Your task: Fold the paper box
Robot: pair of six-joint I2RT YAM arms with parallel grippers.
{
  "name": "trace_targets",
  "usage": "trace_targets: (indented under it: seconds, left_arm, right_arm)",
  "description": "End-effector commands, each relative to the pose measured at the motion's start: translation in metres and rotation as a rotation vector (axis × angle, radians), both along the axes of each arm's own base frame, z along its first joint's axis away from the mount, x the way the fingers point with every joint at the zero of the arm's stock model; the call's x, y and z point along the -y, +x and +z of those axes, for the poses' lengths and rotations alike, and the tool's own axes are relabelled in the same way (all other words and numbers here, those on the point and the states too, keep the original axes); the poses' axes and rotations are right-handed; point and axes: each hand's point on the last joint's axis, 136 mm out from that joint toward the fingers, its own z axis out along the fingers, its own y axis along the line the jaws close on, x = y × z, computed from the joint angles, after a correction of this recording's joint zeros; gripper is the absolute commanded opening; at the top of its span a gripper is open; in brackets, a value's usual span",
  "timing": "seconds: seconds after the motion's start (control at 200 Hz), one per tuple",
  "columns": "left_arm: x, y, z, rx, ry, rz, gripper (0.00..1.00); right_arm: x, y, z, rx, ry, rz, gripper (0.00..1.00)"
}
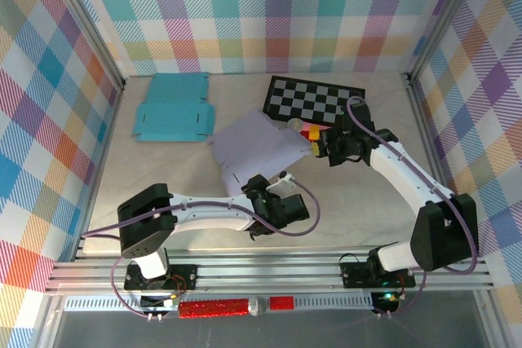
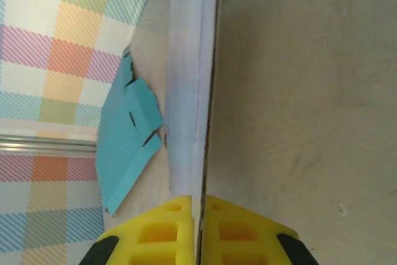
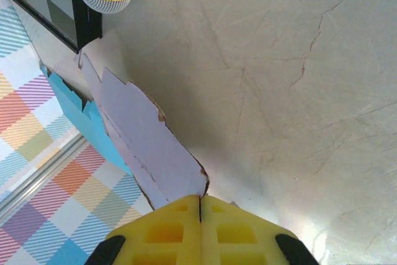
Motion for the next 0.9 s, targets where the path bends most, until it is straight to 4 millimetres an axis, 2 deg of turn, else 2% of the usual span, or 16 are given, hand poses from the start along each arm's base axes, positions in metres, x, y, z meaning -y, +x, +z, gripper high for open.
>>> trace_targets:
  seconds: [0.0,0.1,0.24,0.295,0.38,0.485,0.56,0.665,0.8,0.895]
  left_arm:
    - [0.0,0.006,0.053,0.095,-0.083,0.022,0.0]
    - [-0.003,0.012,0.086,0.125,-0.141,0.041,0.0]
    - [-0.014,0.022,0.141,0.137,-0.262,0.058,0.0]
    - [-0.022,0.025,0.166,0.164,-0.31,0.071,0.0]
    - [-0.029,0.026,0.193,0.139,-0.394,0.049,0.0]
    - [-0.026,0.017,0.218,0.06,-0.513,-0.039,0.0]
    - [-0.024,0.007,0.231,-0.035,-0.623,-0.103,0.0]
    - [-0.025,-0.009,0.241,-0.186,-0.782,-0.158,0.0]
    - [-0.024,-0.026,0.239,-0.386,-0.958,-0.191,0.0]
    - [-0.023,-0.037,0.225,-0.515,-1.017,-0.192,0.0]
  right_arm:
    - [-0.001,0.012,0.029,0.091,-0.028,0.077,0.13]
    - [0.008,0.022,0.064,0.203,-0.12,0.127,0.37]
    - [0.022,0.033,0.111,0.36,-0.244,0.175,0.6]
    - [0.027,0.035,0.124,0.396,-0.285,0.184,0.64]
    - [0.037,0.035,0.138,0.425,-0.357,0.184,0.68]
    - [0.054,0.035,0.15,0.438,-0.452,0.153,0.71]
    - [0.069,0.034,0.159,0.444,-0.525,0.119,0.71]
    - [0.089,0.033,0.163,0.413,-0.618,0.061,0.75]
    - [0.099,0.035,0.163,0.392,-0.672,0.041,0.76]
    - [0.101,0.034,0.16,0.369,-0.689,0.044,0.75]
